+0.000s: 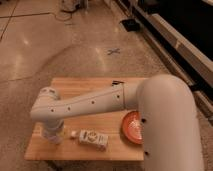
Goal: Place the ceramic cup in the ceramic bowl
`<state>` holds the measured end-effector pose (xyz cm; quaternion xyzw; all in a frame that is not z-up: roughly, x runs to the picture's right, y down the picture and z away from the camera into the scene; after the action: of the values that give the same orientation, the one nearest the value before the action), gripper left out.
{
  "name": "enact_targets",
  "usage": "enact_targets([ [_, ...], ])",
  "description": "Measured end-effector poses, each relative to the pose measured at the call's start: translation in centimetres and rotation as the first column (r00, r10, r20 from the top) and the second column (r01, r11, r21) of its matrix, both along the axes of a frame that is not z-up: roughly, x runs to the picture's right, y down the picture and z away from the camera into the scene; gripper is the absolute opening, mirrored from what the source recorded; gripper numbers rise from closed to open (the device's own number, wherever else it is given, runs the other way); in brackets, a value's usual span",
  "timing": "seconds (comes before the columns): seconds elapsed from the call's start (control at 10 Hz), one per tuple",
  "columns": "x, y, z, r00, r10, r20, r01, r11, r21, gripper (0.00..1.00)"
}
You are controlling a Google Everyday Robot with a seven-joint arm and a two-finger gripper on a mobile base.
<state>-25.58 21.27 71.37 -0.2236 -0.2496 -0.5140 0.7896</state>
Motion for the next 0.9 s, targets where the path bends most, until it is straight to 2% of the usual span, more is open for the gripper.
enact_targets([
  [0.3,-0.5,0.0,0.6,0.999,0.039,0.005,-0.039,0.9992,0.012,0.33],
  [0.6,0.5,-1.2,-0.4,0.993,0.116,0.005,-0.116,0.9932,-0.002,0.04],
  [0.7,1.4,-1.9,-0.9,0.989,0.145,-0.001,-0.145,0.9894,-0.006,0.00],
  [0.9,5.3,-4.3,-2.2,0.969,0.247,-0.030,-0.247,0.9689,-0.004,0.00],
])
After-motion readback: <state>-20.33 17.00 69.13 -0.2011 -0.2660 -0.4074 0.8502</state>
